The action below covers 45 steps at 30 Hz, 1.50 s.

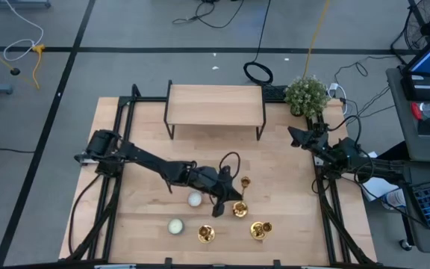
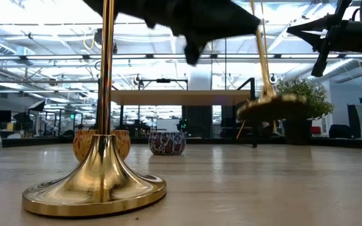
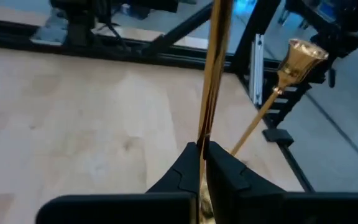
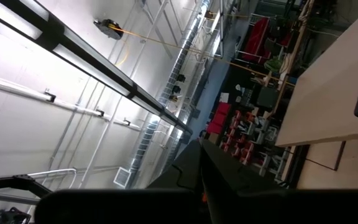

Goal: Pick & Place candle stick holders
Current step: Put the top gold candle holder on the shelf

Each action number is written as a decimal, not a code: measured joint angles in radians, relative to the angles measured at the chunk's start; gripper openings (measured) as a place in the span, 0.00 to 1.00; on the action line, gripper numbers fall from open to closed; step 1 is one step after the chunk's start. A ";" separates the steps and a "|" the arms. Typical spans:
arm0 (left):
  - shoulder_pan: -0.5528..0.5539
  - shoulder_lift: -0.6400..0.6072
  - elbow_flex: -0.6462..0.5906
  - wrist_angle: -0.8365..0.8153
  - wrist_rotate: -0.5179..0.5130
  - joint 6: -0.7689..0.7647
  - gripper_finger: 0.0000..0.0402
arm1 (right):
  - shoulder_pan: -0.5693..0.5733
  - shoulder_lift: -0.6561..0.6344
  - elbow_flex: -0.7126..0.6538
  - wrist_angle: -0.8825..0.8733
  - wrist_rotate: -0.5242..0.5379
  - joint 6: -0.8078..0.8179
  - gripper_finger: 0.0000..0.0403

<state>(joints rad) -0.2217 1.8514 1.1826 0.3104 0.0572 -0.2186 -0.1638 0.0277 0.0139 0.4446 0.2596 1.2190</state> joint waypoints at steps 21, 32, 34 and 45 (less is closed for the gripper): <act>0.162 -0.372 0.055 -0.389 -0.233 0.108 0.02 | 0.002 0.018 0.000 -0.011 -0.002 -0.001 0.02; 0.345 -0.372 0.069 -0.307 -0.213 0.077 0.02 | 0.002 0.018 0.001 0.114 -0.003 0.018 0.02; 0.384 -0.358 0.109 -0.309 -0.202 0.074 0.02 | 0.002 0.018 0.001 0.143 -0.003 0.019 0.02; 0.465 -0.099 0.532 -0.536 -0.145 0.109 0.01 | 0.002 0.032 0.001 0.227 -0.004 0.035 0.02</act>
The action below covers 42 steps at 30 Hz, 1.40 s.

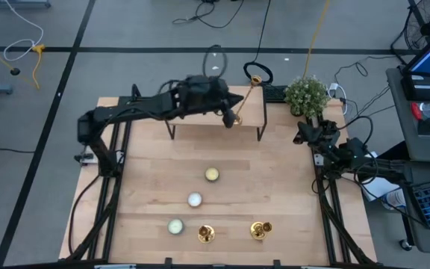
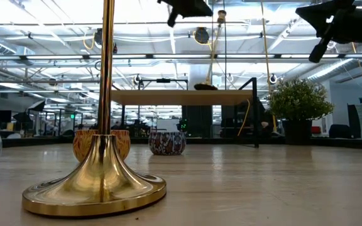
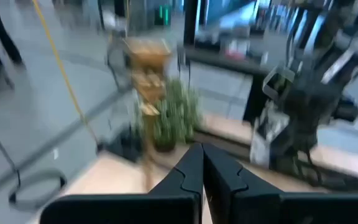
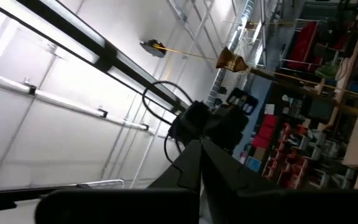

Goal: Pick & Place candle stick holders
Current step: Put the top gold candle holder on the shelf

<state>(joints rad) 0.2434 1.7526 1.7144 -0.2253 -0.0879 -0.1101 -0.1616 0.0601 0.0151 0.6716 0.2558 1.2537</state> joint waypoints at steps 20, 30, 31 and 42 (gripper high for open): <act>-0.069 -0.119 0.036 -0.265 -0.038 0.002 0.01 | -0.001 0.079 0.000 -0.017 -0.100 0.041 0.02; -0.070 -0.135 -0.121 -0.338 -0.042 -0.110 0.01 | -0.001 0.103 0.000 -0.017 -0.100 0.043 0.02; -0.071 -0.149 -0.169 -0.297 -0.043 -0.138 0.01 | -0.001 0.103 0.000 -0.017 -0.100 0.044 0.02; -0.045 -0.432 -0.846 0.550 -0.188 -0.375 0.04 | -0.001 0.102 0.000 0.002 -0.094 0.044 0.02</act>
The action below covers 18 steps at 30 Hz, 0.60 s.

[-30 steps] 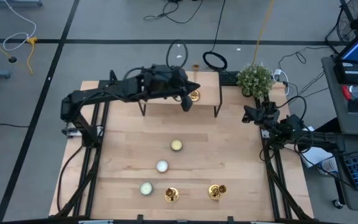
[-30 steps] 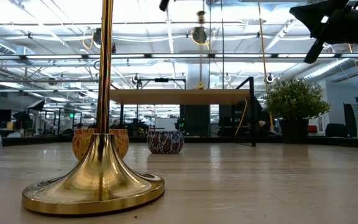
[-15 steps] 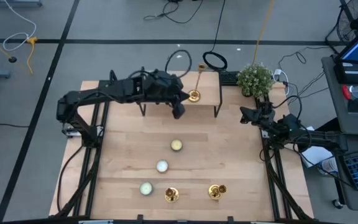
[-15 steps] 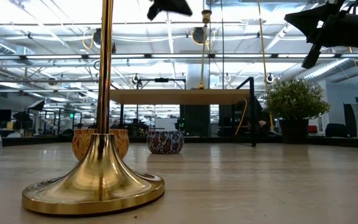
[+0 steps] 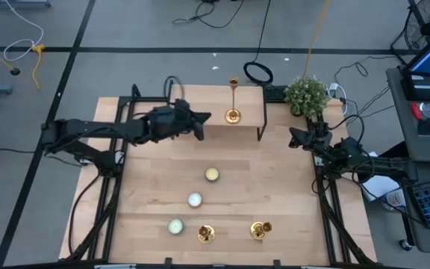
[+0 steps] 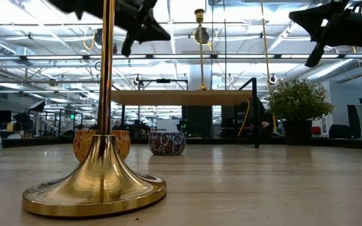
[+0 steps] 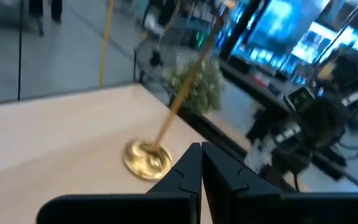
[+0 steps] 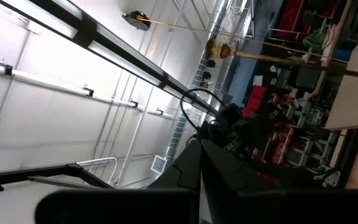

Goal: Pick & Place candle stick holders
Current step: Put the top gold candle holder on the shelf

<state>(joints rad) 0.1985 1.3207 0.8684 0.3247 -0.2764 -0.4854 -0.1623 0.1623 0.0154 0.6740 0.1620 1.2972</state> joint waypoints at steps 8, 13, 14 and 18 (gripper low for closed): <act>0.087 0.014 -0.044 0.111 0.211 0.163 0.14 | -0.001 0.000 0.000 -0.012 0.062 0.012 0.02; 0.170 0.014 -0.026 0.119 0.333 0.228 0.28 | -0.002 0.000 0.000 -0.029 0.077 0.024 0.02; 0.185 0.018 -0.018 0.119 0.353 0.242 0.30 | -0.002 0.000 0.000 -0.035 0.078 0.028 0.02; 0.237 0.050 0.020 0.101 0.428 0.312 0.39 | -0.002 0.002 0.000 -0.043 0.103 0.058 0.02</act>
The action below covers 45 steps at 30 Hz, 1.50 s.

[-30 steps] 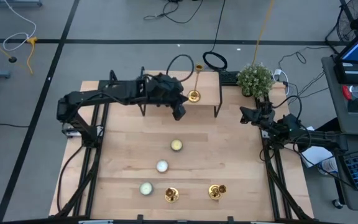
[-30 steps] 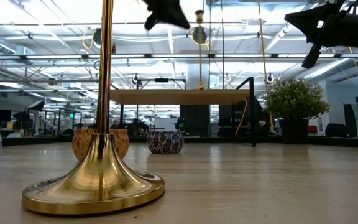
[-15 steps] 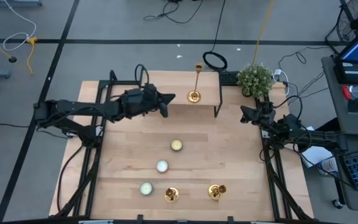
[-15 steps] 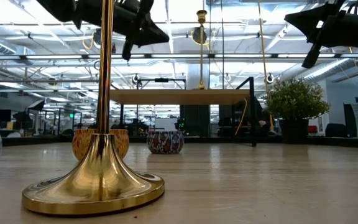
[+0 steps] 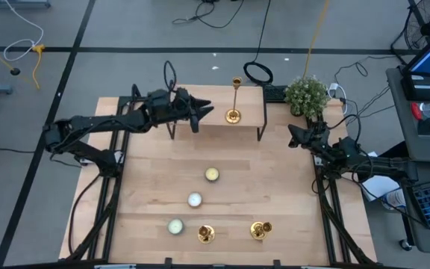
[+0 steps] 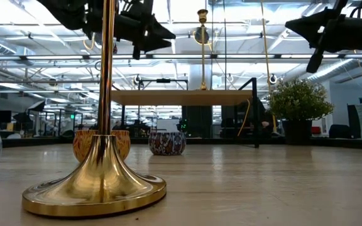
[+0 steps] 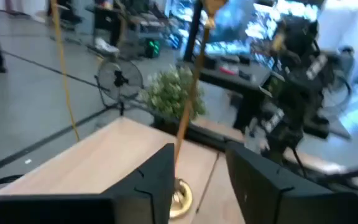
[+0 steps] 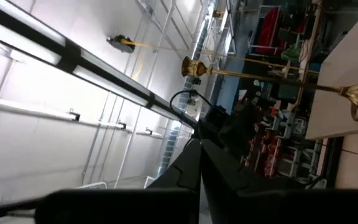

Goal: Pick & Place candle stick holders
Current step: Put the top gold candle holder on the shelf

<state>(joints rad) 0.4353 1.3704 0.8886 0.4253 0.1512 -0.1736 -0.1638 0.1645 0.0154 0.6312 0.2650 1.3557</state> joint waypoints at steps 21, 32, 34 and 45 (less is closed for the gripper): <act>0.049 0.316 0.329 -0.164 0.232 0.185 0.45 | 0.000 0.009 0.000 -0.031 0.082 0.006 0.02; 0.049 0.338 0.329 -0.069 0.195 0.163 0.45 | 0.000 0.009 0.000 -0.038 0.107 -0.006 0.02; 0.049 0.342 0.329 -0.076 0.195 0.145 0.45 | 0.000 0.009 0.000 -0.038 0.108 -0.006 0.02; 0.042 0.394 0.364 -0.060 0.196 0.119 0.45 | 0.000 0.009 0.000 -0.038 0.106 -0.006 0.02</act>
<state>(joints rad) 0.4774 1.7644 1.2525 0.3656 0.3469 -0.0544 -0.1641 0.1738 0.0154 0.5932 0.3706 1.3495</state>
